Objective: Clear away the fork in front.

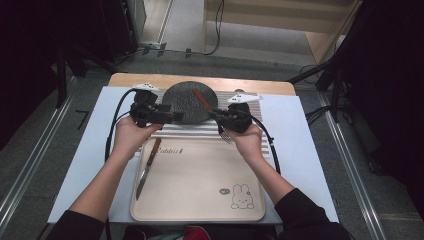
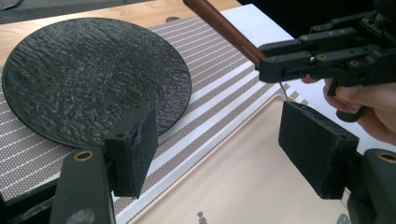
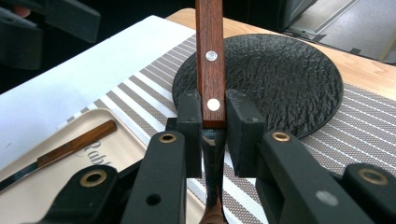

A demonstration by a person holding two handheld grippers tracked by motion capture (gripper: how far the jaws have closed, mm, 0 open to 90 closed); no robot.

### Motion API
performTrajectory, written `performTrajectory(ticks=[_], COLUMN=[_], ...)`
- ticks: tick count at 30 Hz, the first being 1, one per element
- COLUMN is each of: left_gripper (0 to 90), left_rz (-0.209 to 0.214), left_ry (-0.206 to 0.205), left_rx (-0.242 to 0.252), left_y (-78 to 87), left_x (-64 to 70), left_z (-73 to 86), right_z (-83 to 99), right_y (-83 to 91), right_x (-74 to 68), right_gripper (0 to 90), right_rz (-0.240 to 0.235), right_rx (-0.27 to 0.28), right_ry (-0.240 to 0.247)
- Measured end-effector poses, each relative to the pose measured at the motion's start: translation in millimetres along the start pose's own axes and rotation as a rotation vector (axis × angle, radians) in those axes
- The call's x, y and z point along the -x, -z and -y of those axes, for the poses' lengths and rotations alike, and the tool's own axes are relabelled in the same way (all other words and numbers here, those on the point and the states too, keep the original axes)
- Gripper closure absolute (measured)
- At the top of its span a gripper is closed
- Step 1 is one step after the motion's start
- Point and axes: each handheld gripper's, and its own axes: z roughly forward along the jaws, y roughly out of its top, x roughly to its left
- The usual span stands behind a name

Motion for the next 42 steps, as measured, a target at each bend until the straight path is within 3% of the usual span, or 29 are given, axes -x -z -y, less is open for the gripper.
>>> performTrajectory(ticks=[7, 13, 19, 29, 34, 42], left_gripper=[28.7, 28.8, 28.8, 28.7, 28.8, 33.8], left_rz=[0.002, 0.011, -0.024, -0.022, -0.003, -0.010], left_ry=[-0.003, 0.017, 0.009, 0.041, 0.074, 0.134], left_rx=[0.003, 0.035, 0.030, 0.041, 0.048, 0.075], left_y=[-7.8, -11.1, -15.6, -23.4, -27.8, -29.0], left_x=[3.8, 4.4, 5.4, 4.6, 4.1, 2.6], left_z=[-6.4, -9.6, -14.1, -15.8, -17.7, -21.7], right_z=[1.7, 2.0, 3.2, 4.0, 4.0, 4.6], right_y=[-2.5, -4.0, -6.7, -8.4, -8.9, -10.3], right_x=[-6.7, -12.7, -18.4, -27.0, -31.5, -35.4], right_gripper=[75.0, 75.0, 75.0, 75.0, 75.0, 75.0], right_rz=[-0.013, -0.037, -0.042, -0.050, -0.061, -0.081], right_rx=[0.006, 0.011, 0.012, 0.028, 0.036, 0.044], right_ry=[0.013, 0.020, 0.025, 0.040, 0.048, 0.051])
